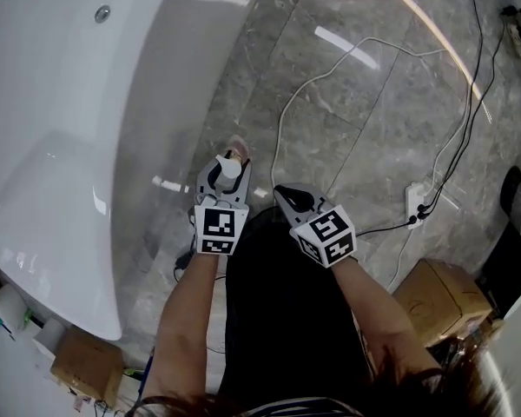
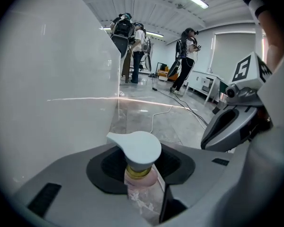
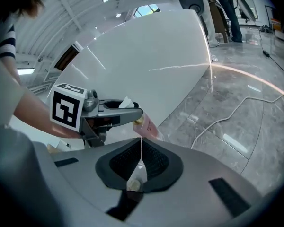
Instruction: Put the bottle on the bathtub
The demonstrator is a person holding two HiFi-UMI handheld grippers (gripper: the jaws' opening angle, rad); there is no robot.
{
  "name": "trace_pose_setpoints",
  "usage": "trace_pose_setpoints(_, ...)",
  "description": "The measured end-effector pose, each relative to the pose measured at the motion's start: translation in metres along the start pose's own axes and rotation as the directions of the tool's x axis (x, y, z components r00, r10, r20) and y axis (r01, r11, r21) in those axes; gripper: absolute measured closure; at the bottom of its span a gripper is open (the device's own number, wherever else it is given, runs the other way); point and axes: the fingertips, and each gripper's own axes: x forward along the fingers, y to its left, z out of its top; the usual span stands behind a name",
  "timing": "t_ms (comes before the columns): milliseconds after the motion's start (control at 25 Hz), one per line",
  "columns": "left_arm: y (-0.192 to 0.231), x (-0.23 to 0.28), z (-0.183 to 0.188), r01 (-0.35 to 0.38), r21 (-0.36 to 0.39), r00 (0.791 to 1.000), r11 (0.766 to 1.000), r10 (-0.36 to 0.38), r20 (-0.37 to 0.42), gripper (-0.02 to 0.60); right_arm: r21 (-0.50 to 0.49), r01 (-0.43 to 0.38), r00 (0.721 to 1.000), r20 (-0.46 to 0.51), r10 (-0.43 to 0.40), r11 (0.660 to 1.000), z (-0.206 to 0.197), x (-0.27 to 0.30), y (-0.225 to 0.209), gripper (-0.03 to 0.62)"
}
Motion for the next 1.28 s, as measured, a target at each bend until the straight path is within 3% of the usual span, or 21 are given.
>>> trace_pose_setpoints(720, 0.019, 0.051, -0.052, 0.023, 0.068, 0.992, 0.997, -0.014, -0.122, 0.416, 0.016, -0.003, 1.000, -0.030, 0.003, 1.000, -0.025, 0.029, -0.015, 0.566)
trace_pose_setpoints(1080, 0.021, 0.055, -0.066, 0.034, 0.065, 0.988, 0.997, -0.024, -0.152, 0.416, 0.012, -0.001, 0.999, -0.035, 0.002, 1.000, -0.029, 0.028, -0.015, 0.566)
trace_pose_setpoints(1280, 0.017, 0.054, -0.068, 0.052, 0.106, 0.989, 0.993, -0.036, -0.147, 0.414, 0.012, 0.003, 1.000, -0.030, -0.003, 1.000, -0.028, 0.028, -0.016, 0.566)
